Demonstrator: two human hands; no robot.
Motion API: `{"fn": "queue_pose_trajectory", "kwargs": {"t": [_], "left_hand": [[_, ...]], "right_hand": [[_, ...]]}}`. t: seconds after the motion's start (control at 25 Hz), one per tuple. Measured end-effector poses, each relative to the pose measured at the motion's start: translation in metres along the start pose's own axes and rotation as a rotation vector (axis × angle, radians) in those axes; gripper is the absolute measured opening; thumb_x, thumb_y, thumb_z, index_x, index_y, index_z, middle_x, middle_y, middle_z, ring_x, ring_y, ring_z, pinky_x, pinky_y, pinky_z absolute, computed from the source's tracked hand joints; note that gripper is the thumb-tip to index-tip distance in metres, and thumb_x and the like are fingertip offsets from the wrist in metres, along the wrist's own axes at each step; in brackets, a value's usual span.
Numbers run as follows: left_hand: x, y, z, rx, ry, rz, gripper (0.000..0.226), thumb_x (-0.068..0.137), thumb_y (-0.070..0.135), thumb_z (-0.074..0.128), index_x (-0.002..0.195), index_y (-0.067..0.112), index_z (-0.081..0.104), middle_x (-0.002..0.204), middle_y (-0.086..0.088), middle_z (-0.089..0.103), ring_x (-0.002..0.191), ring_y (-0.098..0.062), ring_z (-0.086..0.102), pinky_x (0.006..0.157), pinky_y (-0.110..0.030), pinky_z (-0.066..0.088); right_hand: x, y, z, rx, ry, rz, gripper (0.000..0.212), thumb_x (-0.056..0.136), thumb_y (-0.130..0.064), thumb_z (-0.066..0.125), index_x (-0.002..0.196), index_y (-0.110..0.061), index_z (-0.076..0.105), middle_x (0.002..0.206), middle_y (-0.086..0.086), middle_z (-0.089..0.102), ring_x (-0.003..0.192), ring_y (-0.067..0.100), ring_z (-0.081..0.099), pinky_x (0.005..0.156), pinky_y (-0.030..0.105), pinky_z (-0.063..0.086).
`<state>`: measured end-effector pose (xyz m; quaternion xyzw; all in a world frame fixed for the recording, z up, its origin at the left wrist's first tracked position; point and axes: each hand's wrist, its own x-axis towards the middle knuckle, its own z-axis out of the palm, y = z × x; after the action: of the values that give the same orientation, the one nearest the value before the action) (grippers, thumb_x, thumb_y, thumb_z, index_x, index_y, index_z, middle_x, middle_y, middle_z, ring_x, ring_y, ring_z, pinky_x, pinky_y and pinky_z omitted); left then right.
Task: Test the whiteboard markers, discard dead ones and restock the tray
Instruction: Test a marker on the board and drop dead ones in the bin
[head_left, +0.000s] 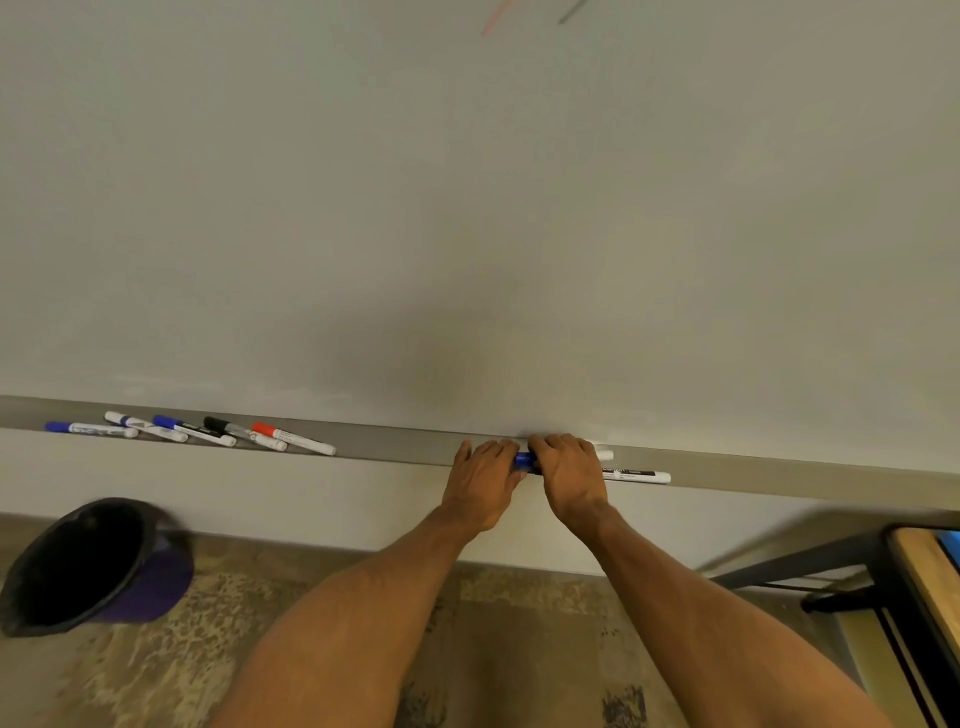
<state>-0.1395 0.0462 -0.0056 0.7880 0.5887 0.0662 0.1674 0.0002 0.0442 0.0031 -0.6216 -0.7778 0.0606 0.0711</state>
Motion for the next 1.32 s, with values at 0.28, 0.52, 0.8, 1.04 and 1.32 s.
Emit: {"fn": "queue_pose_trajectory", "kwargs": {"t": [0.28, 0.52, 0.8, 1.04, 1.32], "left_hand": [[-0.002, -0.009, -0.021, -0.096, 0.204, 0.008, 0.029, 0.097, 0.031, 0.051, 0.117, 0.014, 0.063, 0.113, -0.004, 0.068, 0.102, -0.019, 0.063, 0.101, -0.029, 0.043], [-0.016, -0.022, -0.043, 0.030, 0.237, 0.049, 0.027, 0.096, 0.034, 0.052, 0.114, 0.018, 0.065, 0.105, 0.000, 0.070, 0.094, -0.018, 0.064, 0.088, -0.034, 0.047], [-0.034, -0.023, -0.087, 0.339, 0.198, 0.126, 0.022, 0.101, 0.029, 0.044, 0.116, 0.019, 0.056, 0.109, 0.000, 0.065, 0.099, -0.021, 0.057, 0.087, -0.034, 0.035], [-0.053, -0.037, -0.126, 0.401, 0.263, 0.198, 0.025, 0.101, 0.032, 0.043, 0.120, 0.022, 0.057, 0.107, -0.001, 0.062, 0.103, -0.016, 0.052, 0.081, -0.029, 0.027], [-0.071, -0.052, -0.164, 0.356, 0.321, 0.278, 0.030, 0.098, 0.047, 0.043, 0.115, 0.031, 0.060, 0.106, 0.000, 0.061, 0.093, -0.018, 0.053, 0.077, -0.026, 0.024]], "right_hand": [[0.003, -0.015, -0.009, 0.128, 0.216, -0.232, 0.022, 0.080, -0.004, 0.060, 0.100, -0.012, 0.061, 0.091, 0.009, 0.064, 0.082, 0.027, 0.059, 0.080, 0.038, 0.048], [0.004, -0.028, -0.014, 0.079, 0.116, -0.300, 0.021, 0.089, -0.004, 0.057, 0.110, -0.005, 0.059, 0.096, 0.014, 0.064, 0.080, 0.028, 0.060, 0.071, 0.039, 0.049], [-0.002, -0.051, -0.052, -0.001, 0.088, -0.344, 0.024, 0.097, -0.010, 0.042, 0.117, -0.008, 0.056, 0.097, 0.012, 0.061, 0.079, 0.029, 0.055, 0.066, 0.031, 0.034], [-0.004, -0.080, -0.090, 0.031, 0.104, -0.330, 0.036, 0.101, -0.037, 0.033, 0.121, -0.019, 0.056, 0.092, 0.006, 0.062, 0.075, 0.023, 0.058, 0.064, 0.030, 0.041], [-0.014, -0.112, -0.130, -0.116, 0.191, -0.356, 0.046, 0.099, -0.047, 0.024, 0.126, -0.024, 0.053, 0.092, 0.004, 0.063, 0.074, 0.022, 0.060, 0.062, 0.026, 0.036]]}}
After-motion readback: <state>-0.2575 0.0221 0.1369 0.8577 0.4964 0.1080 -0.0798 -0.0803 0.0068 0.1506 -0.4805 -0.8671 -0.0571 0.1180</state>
